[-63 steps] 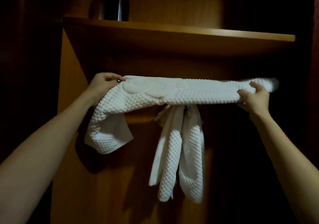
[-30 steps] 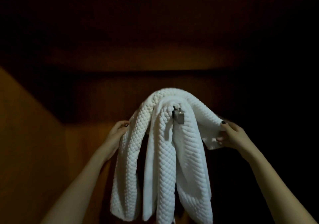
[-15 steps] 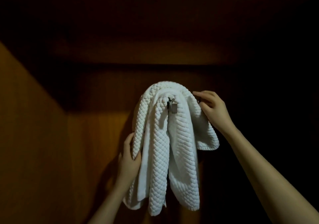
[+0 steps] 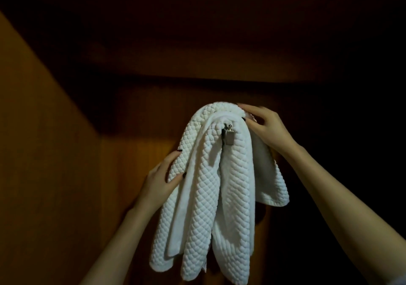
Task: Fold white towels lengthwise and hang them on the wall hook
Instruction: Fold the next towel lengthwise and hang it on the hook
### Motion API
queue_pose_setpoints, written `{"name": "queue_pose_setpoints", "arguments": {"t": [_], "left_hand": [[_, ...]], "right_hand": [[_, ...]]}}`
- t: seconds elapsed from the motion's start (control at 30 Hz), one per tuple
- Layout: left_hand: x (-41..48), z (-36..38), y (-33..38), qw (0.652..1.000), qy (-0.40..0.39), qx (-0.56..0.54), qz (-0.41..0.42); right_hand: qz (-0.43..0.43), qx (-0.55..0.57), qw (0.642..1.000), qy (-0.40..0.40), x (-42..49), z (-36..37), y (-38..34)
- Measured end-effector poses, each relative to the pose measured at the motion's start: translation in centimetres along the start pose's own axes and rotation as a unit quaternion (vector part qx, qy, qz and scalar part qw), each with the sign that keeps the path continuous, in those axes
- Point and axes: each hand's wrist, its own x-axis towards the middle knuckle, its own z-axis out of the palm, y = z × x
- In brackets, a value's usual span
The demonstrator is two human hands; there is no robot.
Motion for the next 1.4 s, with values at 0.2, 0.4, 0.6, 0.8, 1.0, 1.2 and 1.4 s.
{"name": "queue_pose_setpoints", "arguments": {"t": [0.2,0.4,0.6,0.8,1.0,1.2,1.4], "left_hand": [[2.0,-0.1,1.9,0.999,0.025,0.015,0.036],[6.3,-3.1,2.6,0.981,0.154,0.055,0.108],[12.5,-5.6,5.1,0.96,0.128,0.205,0.141],[13.3,-3.4,4.4,0.96,0.07,0.207,0.175],[10.0,-1.4,3.0,0.986,0.061,0.069,0.139],[6.2,0.4,1.9,0.997,0.044,-0.027,0.054],[4.3,1.7,0.8,0.999,0.023,-0.034,0.011]], "right_hand": [[-0.031,-0.044,0.998,-0.01,0.9,-0.4,0.4],[0.016,0.072,0.989,0.127,2.4,0.5,0.6],[0.068,0.097,0.974,0.192,3.0,0.7,1.8],[0.073,0.036,0.967,0.24,-0.7,0.5,3.9],[0.082,0.062,0.974,0.201,-5.3,3.2,3.8],[0.093,0.087,0.979,0.159,-6.6,3.7,3.6],[0.114,0.124,0.984,0.055,-6.8,4.0,3.5]]}}
